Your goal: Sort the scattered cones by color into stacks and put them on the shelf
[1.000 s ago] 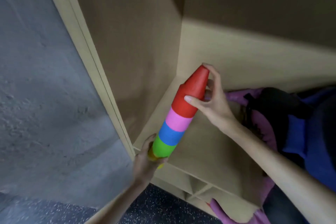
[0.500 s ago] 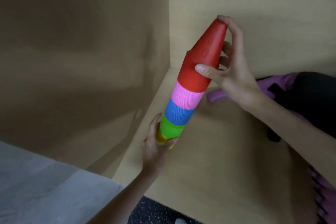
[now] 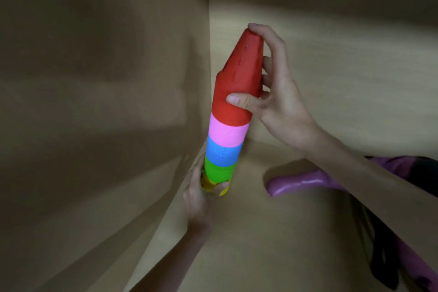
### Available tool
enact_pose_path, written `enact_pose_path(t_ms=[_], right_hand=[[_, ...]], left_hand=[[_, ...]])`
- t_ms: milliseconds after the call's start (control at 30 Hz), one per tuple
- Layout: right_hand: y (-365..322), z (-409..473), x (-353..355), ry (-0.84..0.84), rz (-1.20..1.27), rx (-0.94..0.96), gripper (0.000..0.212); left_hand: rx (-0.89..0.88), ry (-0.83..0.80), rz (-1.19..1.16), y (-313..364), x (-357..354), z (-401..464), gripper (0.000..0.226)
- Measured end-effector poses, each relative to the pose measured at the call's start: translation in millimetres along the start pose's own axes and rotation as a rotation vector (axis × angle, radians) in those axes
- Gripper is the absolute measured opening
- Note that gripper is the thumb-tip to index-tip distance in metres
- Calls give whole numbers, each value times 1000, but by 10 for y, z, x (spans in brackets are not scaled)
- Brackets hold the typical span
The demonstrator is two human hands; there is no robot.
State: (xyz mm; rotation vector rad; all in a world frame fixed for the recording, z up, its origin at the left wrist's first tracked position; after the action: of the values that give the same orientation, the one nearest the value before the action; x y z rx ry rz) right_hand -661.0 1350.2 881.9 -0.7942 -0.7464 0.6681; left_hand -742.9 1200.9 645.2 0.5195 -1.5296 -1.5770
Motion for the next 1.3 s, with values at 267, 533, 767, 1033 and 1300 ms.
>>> enact_pose_path(t_ms=[267, 533, 767, 1033, 1300], right_hand=[[367, 501, 48, 2, -87, 11, 94], [536, 1001, -4, -87, -226, 84, 96], [692, 1145, 60, -24, -297, 105, 98], [762, 1174, 73, 20, -370, 137, 97], [707, 1052, 88, 84, -417, 127, 101]], left_hand=[[2, 252, 117, -121, -189, 610, 64], [83, 288, 69, -67, -331, 1029, 63], [120, 293, 112, -82, -386, 1181, 63], [175, 255, 129, -88, -389, 1133, 63], [70, 114, 64, -236, -261, 1001, 72]])
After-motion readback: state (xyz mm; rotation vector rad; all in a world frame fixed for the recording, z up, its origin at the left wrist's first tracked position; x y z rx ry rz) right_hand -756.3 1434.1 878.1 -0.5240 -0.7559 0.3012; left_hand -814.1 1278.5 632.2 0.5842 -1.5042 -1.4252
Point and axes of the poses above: each hand's wrist, its own z-axis towards the middle knuckle, its own x-axis out of the back of the hand, y = z × x, the point moved 3 cm from there along z, towards the middle knuckle, and after that the axes turned 7 degrees about -y, right-handed, at the moved point
